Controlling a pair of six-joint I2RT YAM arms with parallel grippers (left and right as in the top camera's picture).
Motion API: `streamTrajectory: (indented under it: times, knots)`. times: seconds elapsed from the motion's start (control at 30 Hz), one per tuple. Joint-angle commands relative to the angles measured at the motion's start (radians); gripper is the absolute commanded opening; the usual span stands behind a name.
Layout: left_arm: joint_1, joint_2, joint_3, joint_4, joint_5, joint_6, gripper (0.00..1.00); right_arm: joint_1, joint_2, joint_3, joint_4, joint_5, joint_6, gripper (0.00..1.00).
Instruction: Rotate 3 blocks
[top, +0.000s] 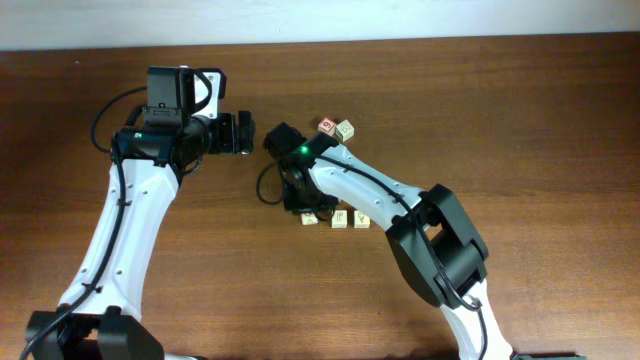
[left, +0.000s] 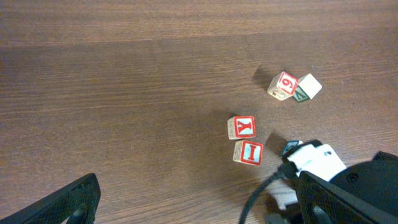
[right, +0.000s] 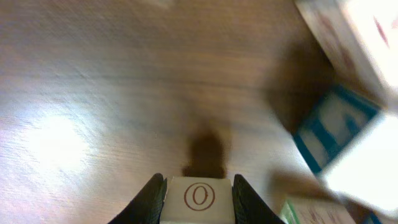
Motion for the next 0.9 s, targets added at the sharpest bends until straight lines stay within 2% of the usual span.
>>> streamTrajectory:
  times: [0.0,0.1,0.23,0.27,0.3,0.47,0.63,0.7,0.73,0.77,0.8,0.87]
  knots:
    - [-0.001,0.007,0.020,0.002,0.000,0.001,0.99,0.001,-0.051,0.002,-0.078,0.048,0.078,0.27]
    - [-0.001,0.007,0.020,0.002,0.000,0.001,0.99,0.002,-0.051,-0.002,-0.100,0.119,0.121,0.31]
    - [-0.001,0.007,0.020,0.002,0.000,0.001,0.99,0.003,-0.030,-0.007,-0.074,0.114,0.120,0.31]
    - [-0.001,0.007,0.020,0.002,0.000,0.001,0.99,0.003,-0.030,-0.007,-0.074,0.113,0.120,0.45]
    - [-0.001,0.007,0.020,0.002,0.000,0.001,0.99,0.003,-0.030,-0.007,-0.074,0.113,0.120,0.48]
    - [-0.001,0.007,0.020,0.002,0.000,0.001,0.99,-0.003,-0.046,0.010,-0.080,0.111,0.095,0.48]
    - [-0.001,0.007,0.020,0.002,0.000,0.001,0.99,-0.068,-0.264,0.139,-0.198,0.115,-0.049,0.48]
    - [-0.001,0.007,0.020,0.002,0.000,0.001,0.99,-0.093,-0.287,0.137,-0.236,0.117,-0.089,0.38]
    - [-0.001,0.007,0.020,0.002,0.000,0.001,0.99,-0.108,-0.281,0.089,-0.225,0.117,-0.095,0.23]
    - [-0.001,0.007,0.020,0.002,0.022,-0.004,0.99,-0.109,-0.278,0.043,-0.196,0.117,-0.095,0.18]
    - [-0.002,0.007,0.020,-0.006,0.106,-0.004,0.99,-0.109,-0.277,-0.024,-0.141,0.112,-0.095,0.16]
    - [-0.002,0.007,0.020,-0.013,0.136,-0.004,0.99,-0.109,-0.277,-0.144,-0.024,0.110,-0.095,0.14]
